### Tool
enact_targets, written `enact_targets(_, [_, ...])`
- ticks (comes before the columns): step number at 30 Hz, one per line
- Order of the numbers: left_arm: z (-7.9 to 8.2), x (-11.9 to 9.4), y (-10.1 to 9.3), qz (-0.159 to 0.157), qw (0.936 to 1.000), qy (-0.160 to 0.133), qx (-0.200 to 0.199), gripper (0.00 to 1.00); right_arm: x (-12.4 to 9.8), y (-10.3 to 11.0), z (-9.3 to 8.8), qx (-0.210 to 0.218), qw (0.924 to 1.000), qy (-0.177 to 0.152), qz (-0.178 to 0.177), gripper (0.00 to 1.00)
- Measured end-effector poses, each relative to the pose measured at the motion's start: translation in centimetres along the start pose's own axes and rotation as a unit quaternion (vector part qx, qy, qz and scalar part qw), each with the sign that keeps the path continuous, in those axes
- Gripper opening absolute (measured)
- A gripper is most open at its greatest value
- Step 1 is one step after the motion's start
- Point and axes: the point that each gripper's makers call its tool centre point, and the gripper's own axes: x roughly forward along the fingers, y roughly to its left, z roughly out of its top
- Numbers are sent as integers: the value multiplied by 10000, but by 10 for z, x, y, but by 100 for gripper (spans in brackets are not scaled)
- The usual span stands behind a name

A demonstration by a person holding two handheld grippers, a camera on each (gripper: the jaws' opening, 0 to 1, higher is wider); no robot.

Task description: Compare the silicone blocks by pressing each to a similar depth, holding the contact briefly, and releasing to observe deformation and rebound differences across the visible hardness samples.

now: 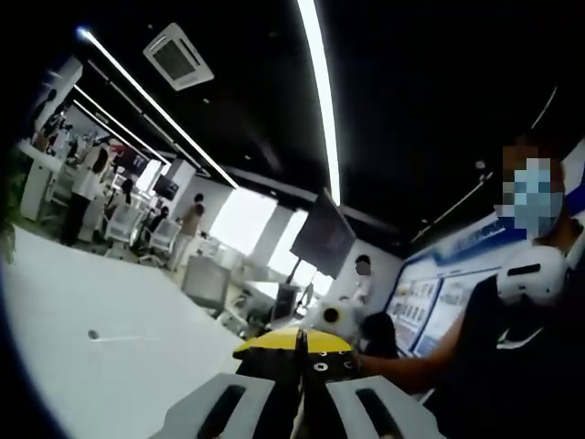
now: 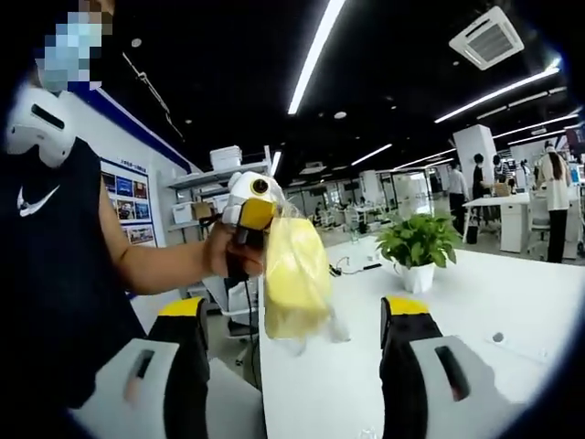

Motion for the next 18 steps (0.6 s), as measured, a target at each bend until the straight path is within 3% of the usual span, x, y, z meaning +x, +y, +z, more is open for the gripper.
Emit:
enact_targets(8, [7, 6, -11, -130, 9998, -175, -39, 0, 4, 9, 6, 169, 9993, -235, 222, 59])
enact_targets(18, [6, 11, -21, -207, 9998, -35, -57, 0, 0, 11, 25, 244, 9975, -630, 201, 46])
